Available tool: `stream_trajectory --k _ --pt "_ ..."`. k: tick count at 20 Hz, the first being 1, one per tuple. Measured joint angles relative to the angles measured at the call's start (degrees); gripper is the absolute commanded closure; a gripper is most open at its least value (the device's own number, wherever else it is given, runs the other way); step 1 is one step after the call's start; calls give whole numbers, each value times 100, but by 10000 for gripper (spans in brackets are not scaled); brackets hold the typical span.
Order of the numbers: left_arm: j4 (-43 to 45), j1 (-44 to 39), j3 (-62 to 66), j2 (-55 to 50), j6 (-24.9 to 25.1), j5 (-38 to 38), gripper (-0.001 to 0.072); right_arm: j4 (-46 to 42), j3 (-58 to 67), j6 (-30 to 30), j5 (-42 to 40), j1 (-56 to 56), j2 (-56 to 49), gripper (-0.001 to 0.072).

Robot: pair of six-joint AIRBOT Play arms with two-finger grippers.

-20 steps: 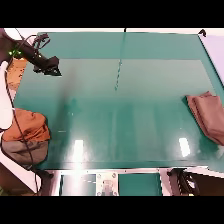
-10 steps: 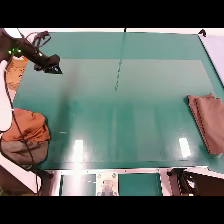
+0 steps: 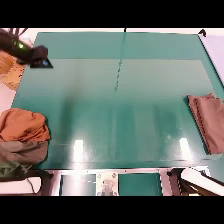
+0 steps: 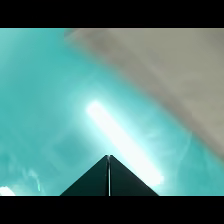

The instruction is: Fold the shirts.

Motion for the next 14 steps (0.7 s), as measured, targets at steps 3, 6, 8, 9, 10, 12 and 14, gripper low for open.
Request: stream_trajectory --k 3,6,8,9,10,12,14 --pt "24 0 -1897 1200 -2 313 687 114 -1113 -140 -452 1261 758 701" --pt "46 -2 -3314 2063 -2 610 686 195 -1967 -199 -879 2124 1276 700" --pt "44 -2 -3797 2347 -2 728 686 243 -2247 -219 -1043 2498 1443 700" --pt "39 -2 -3947 2435 -2 734 686 249 -2326 -225 -1095 2608 1488 700" --pt "22 -2 -4046 2498 -2 734 686 256 -2382 -234 -1130 2688 1523 700" --pt "4 -2 -4179 2573 -2 743 686 273 -2461 -238 -1187 2796 1567 700" --pt "-2 -2 -4249 2612 -2 745 686 275 -2500 -240 -1213 2850 1589 700"
